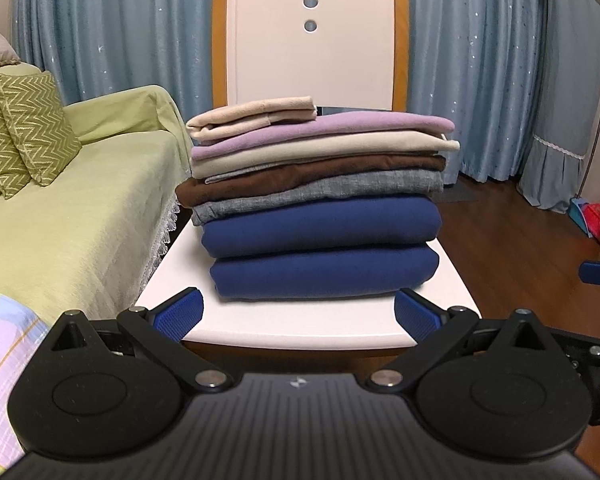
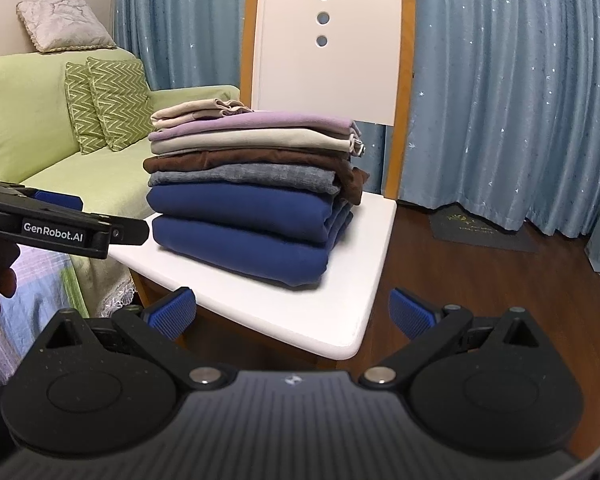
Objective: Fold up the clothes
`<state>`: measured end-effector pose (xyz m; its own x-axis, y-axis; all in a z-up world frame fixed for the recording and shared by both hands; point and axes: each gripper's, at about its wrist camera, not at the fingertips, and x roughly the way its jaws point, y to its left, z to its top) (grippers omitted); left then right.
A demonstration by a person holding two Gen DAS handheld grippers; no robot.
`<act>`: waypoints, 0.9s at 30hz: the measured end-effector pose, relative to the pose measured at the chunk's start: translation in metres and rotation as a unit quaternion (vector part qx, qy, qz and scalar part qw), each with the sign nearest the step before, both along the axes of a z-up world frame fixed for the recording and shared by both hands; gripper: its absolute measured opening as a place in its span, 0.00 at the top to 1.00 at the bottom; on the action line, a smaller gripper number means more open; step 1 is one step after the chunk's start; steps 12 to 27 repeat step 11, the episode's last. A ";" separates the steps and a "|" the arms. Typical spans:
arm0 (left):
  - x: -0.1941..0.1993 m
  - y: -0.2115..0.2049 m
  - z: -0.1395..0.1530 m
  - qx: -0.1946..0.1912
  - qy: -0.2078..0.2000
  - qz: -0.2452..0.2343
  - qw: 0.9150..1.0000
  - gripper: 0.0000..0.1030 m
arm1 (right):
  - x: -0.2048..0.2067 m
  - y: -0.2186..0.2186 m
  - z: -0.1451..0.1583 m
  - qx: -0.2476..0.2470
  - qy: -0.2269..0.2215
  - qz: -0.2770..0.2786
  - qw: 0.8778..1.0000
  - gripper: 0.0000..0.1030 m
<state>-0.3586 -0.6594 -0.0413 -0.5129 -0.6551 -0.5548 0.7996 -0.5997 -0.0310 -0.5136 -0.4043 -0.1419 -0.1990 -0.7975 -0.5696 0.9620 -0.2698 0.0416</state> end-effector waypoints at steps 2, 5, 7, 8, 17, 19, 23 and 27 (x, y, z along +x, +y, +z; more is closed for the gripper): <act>0.000 0.000 -0.001 0.000 -0.001 0.000 1.000 0.01 | 0.000 -0.001 -0.001 0.001 -0.002 0.000 1.000 0.01; 0.000 0.000 -0.002 -0.005 -0.002 -0.002 1.000 0.01 | -0.001 0.000 -0.002 0.000 -0.007 -0.001 1.000 0.01; 0.000 0.001 -0.002 -0.010 -0.002 0.000 1.000 0.01 | -0.003 0.001 -0.003 -0.003 -0.013 -0.003 1.000 0.01; -0.001 0.001 -0.002 -0.011 -0.002 -0.001 1.000 0.01 | -0.004 0.001 -0.003 -0.005 -0.016 -0.004 1.000 0.01; -0.006 0.003 0.000 -0.012 -0.013 0.004 1.000 0.01 | -0.007 0.003 -0.005 -0.010 -0.025 -0.007 1.000 0.01; -0.006 0.003 0.000 -0.012 -0.013 0.004 1.000 0.01 | -0.007 0.003 -0.005 -0.010 -0.025 -0.007 1.000 0.01; -0.006 0.003 0.000 -0.012 -0.013 0.004 1.000 0.01 | -0.007 0.003 -0.005 -0.010 -0.025 -0.007 1.000 0.01; -0.006 0.003 0.000 -0.012 -0.013 0.004 1.000 0.01 | -0.007 0.003 -0.005 -0.010 -0.025 -0.007 1.000 0.01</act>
